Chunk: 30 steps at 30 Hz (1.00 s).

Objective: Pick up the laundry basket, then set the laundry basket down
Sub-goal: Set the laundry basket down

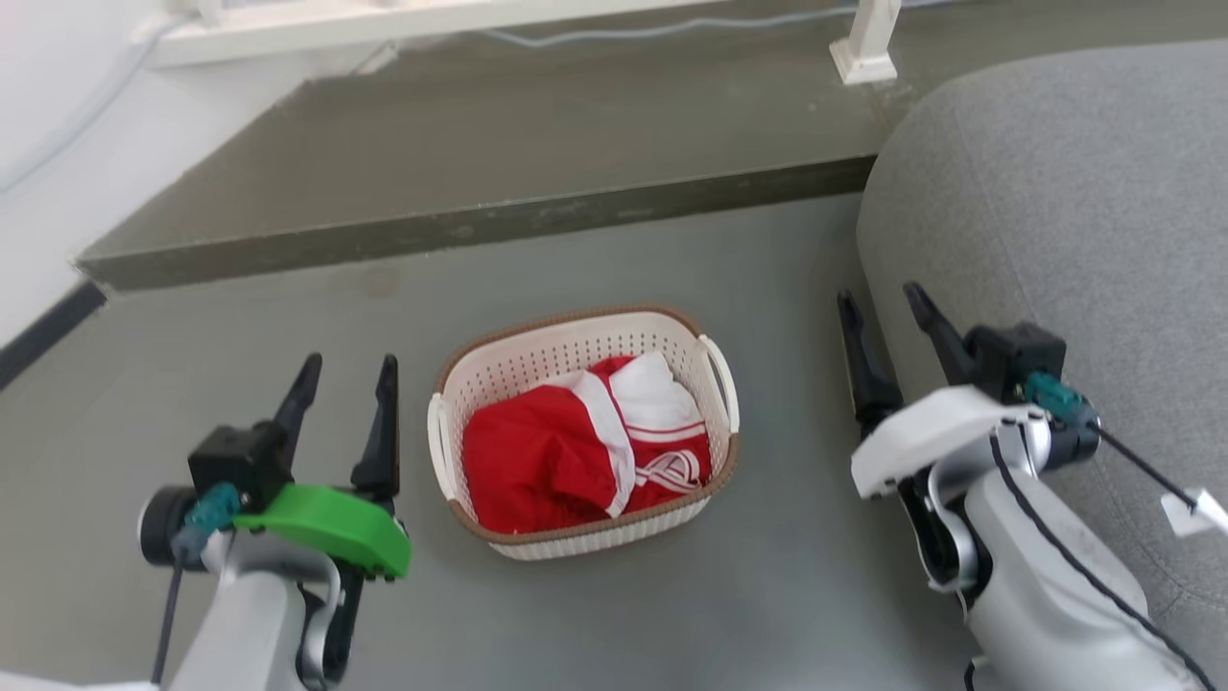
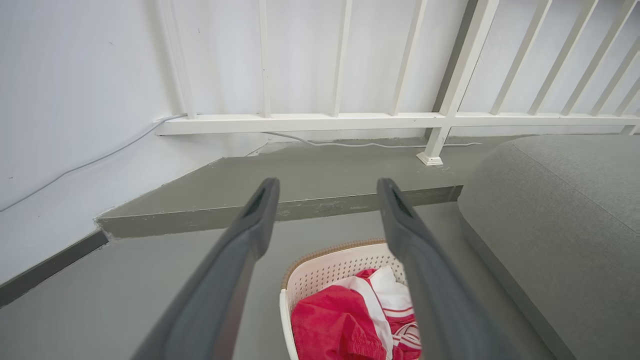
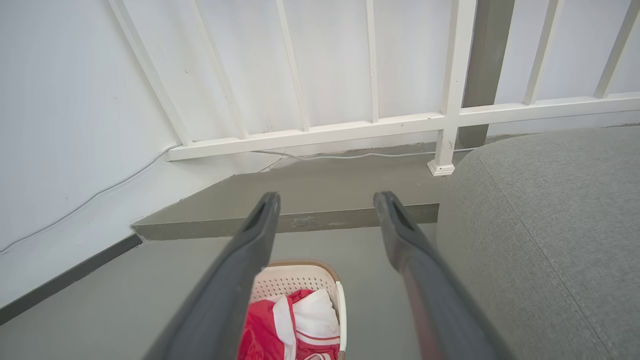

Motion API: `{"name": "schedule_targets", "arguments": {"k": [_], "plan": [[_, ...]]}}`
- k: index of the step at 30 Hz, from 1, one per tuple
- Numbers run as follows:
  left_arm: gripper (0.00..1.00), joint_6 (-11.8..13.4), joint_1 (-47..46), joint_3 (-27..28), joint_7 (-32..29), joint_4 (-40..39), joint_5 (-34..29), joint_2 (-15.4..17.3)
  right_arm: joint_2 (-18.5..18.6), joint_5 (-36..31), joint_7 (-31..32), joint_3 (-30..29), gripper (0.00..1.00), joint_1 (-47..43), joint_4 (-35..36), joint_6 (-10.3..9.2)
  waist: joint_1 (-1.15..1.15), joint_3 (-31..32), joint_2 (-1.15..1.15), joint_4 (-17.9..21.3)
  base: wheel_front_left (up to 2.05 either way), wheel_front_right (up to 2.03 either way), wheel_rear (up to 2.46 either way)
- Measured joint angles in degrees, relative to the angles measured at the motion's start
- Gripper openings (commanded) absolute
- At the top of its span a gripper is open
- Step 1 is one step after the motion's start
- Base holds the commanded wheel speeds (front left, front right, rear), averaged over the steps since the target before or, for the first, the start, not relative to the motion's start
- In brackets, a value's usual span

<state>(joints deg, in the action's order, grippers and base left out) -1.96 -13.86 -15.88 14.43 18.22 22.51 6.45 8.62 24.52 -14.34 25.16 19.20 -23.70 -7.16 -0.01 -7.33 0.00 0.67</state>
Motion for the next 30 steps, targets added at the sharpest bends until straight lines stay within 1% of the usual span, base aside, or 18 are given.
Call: {"name": "schedule_targets", "arguments": {"k": [7, 10, 16, 22, 30], "plan": [[1.00, 1.04, 4.73, 0.01, 0.00, -3.05, -1.31, -0.20, -0.02, -1.41, -0.01, -1.21, 1.00, -4.91, 3.02, 0.00, 0.00, 2.53, 0.00, -0.24, 0.00, 0.00, 0.00], [1.00, 1.88, 6.46, 0.05, 0.00, -4.28, -1.96, -0.23, -0.03, -2.21, -0.01, -1.55, 1.00, -6.79, 3.80, 0.00, 0.00, 3.34, 0.00, -0.31, 0.00, 0.00, 0.00], [1.00, 3.00, 9.28, 0.21, 0.00, -6.00, -2.89, -0.35, 0.09, -4.01, 0.00, -3.91, 1.00, -10.51, 4.91, -0.01, 0.00, 4.30, 0.00, -0.53, 0.00, 0.00, 0.00], [1.00, 3.94, 11.90, 0.38, 0.00, -7.62, -3.36, -0.35, 0.34, -5.39, -0.01, -5.00, 1.00, -13.69, 5.93, -0.01, 0.00, 4.96, 0.00, -0.77, 0.00, 0.00, 0.00], [1.00, 4.35, 14.15, 0.46, 0.00, -8.79, -3.77, -0.35, 0.10, -7.02, 0.00, -5.81, 1.00, -16.17, 7.39, -0.01, 0.00, 5.44, 0.00, -0.76, 0.00, 0.00, 0.00]]}}
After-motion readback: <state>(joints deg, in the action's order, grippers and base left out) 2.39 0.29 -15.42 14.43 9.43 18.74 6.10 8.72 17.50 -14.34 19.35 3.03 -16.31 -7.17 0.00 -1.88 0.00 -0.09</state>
